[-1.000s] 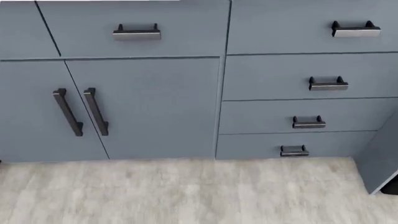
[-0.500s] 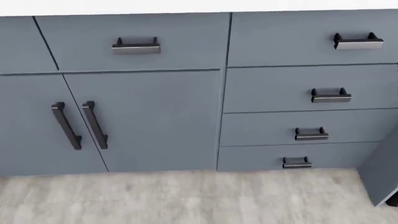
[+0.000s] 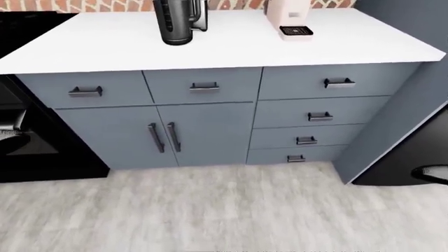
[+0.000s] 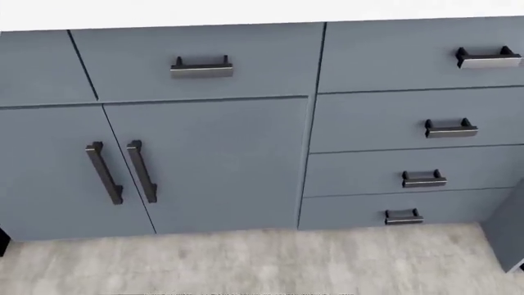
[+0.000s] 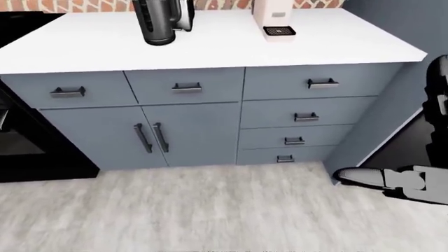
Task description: Close the lid of the electric kettle.
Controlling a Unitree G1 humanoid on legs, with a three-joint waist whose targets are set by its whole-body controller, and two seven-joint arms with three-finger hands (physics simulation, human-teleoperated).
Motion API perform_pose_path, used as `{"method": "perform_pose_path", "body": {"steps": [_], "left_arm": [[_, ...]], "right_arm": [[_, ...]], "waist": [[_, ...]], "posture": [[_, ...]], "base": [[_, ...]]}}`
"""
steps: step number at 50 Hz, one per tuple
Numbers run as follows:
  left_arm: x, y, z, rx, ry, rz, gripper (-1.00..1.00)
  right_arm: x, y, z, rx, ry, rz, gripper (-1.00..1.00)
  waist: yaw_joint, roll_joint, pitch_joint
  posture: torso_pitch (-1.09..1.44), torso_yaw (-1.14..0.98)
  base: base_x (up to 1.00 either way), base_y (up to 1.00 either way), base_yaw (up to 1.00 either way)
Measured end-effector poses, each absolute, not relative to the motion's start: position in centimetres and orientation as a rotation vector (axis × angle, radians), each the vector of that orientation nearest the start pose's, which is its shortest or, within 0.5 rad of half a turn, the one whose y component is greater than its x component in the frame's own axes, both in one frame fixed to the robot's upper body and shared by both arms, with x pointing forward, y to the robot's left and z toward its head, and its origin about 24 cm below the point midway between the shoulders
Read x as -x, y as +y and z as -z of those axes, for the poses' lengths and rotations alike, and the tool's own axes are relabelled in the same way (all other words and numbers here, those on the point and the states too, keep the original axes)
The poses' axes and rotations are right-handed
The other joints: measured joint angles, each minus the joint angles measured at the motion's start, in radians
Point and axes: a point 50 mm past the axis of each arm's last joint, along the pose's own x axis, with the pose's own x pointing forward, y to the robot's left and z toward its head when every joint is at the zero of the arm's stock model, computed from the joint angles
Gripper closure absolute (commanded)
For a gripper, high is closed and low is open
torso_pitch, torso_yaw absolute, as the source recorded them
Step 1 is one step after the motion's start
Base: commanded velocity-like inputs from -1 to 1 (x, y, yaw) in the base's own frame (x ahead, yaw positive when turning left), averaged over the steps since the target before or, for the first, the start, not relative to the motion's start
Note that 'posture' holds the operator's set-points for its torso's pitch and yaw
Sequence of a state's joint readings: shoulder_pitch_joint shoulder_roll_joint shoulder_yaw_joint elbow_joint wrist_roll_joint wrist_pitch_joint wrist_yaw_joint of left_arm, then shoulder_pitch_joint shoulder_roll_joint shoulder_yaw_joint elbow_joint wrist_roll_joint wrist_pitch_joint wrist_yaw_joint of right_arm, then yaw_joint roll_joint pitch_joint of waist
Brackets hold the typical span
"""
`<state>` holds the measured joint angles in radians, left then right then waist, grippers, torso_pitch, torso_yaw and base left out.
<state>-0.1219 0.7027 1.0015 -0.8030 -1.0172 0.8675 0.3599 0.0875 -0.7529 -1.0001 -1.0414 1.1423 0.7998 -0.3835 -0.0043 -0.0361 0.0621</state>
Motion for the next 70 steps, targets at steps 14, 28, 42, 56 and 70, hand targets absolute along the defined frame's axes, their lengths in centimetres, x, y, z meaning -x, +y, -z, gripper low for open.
{"method": "perform_pose_path", "body": {"steps": [14,28,42,56,70], "left_arm": [[-15.5,30.4,-28.2,0.012,-0.44,-0.43,-1.0],[-15.7,30.0,-28.0,0.007,-0.424,-0.405,-1.0],[-15.6,30.4,-28.1,0.011,-0.426,-0.444,-1.0],[-16.0,29.3,-28.4,-0.006,-0.428,-0.389,-1.0],[-15.7,30.2,-27.9,0.008,-0.433,-0.431,-1.0]], "right_arm": [[-13.7,-25.4,-27.4,0.171,-0.414,0.245,-1.0],[-13.7,-26.0,-27.3,0.159,-0.406,0.279,-1.0],[-13.7,-25.5,-27.4,0.175,-0.415,0.246,-1.0],[-13.6,-26.0,-27.7,0.177,-0.414,0.285,-1.0],[-13.5,-25.6,-27.7,0.186,-0.427,0.257,-1.0]], "waist": [[0.01,0.079,0.004],[-0.005,0.001,0.001],[0.015,0.063,-0.01],[-0.002,0.006,-0.008],[0.008,0.039,-0.005]], "posture": [[0.0,0.0],[0.0,0.0],[0.0,0.0],[0.0,0.0],[0.0,0.0]], "base": [[0.0,0.19,0.0],[0.0,0.19,0.0],[0.0,0.19,0.0],[0.0,0.19,0.0],[0.0,0.19,0.0]]}}
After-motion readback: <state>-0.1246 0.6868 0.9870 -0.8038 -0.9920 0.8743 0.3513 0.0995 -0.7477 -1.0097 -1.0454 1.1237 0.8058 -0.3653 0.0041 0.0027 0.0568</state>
